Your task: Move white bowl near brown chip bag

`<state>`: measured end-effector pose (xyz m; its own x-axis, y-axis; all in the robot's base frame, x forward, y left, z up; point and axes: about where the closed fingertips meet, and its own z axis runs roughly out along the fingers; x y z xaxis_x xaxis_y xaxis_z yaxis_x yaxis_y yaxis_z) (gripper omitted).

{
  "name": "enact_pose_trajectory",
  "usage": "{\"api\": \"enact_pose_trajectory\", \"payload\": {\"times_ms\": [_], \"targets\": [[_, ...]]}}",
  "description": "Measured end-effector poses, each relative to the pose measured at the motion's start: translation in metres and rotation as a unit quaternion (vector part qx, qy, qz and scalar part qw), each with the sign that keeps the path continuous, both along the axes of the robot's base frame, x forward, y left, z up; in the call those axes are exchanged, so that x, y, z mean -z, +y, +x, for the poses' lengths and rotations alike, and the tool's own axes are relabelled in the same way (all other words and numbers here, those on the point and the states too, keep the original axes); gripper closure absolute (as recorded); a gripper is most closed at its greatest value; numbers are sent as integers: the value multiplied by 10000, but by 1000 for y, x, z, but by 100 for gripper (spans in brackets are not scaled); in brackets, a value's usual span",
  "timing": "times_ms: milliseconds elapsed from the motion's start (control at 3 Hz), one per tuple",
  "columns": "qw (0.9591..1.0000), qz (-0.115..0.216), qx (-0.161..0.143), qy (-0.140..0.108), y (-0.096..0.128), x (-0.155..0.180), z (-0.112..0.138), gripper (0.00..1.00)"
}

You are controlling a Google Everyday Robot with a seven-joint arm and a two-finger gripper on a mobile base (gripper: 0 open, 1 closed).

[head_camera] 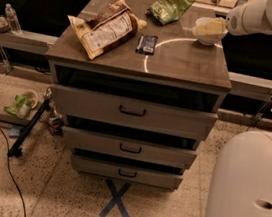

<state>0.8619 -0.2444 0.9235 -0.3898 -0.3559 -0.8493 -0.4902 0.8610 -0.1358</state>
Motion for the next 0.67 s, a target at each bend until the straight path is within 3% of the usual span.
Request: {"api": "enact_pose_trajectory", "payload": {"times_ms": [333, 667], "targets": [[9999, 11, 82, 150, 17, 13, 18, 0], [9998, -2, -18, 218, 28, 20, 22, 0]]}}
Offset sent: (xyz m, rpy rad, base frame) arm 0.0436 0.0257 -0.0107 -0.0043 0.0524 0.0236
